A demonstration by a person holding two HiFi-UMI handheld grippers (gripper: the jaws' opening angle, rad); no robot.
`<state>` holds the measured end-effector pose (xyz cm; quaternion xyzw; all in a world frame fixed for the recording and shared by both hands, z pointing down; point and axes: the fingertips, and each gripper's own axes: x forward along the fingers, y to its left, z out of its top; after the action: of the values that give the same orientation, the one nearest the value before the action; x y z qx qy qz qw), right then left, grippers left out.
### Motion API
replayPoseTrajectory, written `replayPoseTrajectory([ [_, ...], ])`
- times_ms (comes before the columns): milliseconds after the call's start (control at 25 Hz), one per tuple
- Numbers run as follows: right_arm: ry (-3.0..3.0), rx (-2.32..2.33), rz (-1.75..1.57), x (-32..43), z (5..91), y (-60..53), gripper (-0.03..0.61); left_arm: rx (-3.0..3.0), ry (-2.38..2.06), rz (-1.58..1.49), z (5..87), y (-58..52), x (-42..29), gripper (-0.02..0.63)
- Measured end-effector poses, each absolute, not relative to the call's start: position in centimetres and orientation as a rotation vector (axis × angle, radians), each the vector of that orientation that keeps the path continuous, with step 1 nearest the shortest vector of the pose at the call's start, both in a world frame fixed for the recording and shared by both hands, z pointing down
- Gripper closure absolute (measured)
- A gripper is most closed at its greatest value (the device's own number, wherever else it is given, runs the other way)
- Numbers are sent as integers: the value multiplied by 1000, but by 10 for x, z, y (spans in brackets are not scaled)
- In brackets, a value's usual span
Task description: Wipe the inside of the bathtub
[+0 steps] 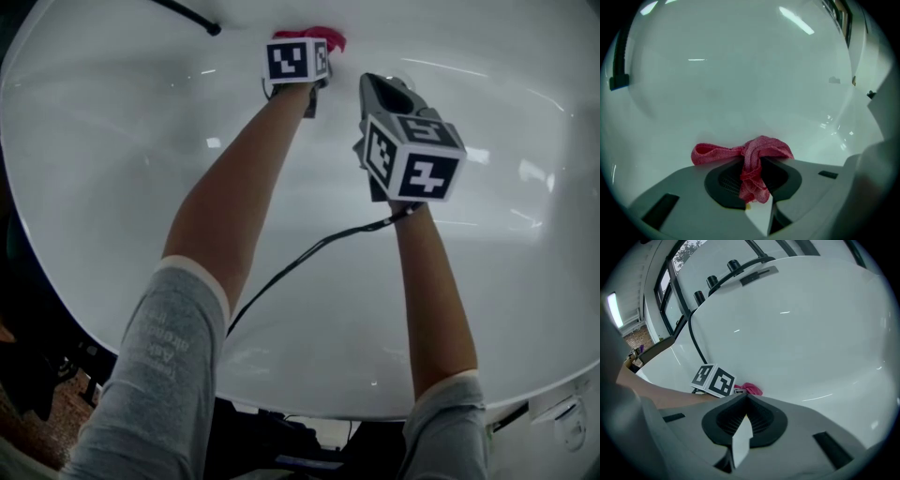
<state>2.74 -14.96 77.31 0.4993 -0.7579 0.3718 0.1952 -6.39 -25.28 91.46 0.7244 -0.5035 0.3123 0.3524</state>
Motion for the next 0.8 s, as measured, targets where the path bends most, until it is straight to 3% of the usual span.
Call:
replayPoseTrajectory([
  [360,-2075,1400,1046,31,789,-150,569,1861,-1259,874,945,-244,-66,529],
  [800,-2066,1402,1063,30,789,-148,569,1721,-1332,898,961,-230,-140,529],
])
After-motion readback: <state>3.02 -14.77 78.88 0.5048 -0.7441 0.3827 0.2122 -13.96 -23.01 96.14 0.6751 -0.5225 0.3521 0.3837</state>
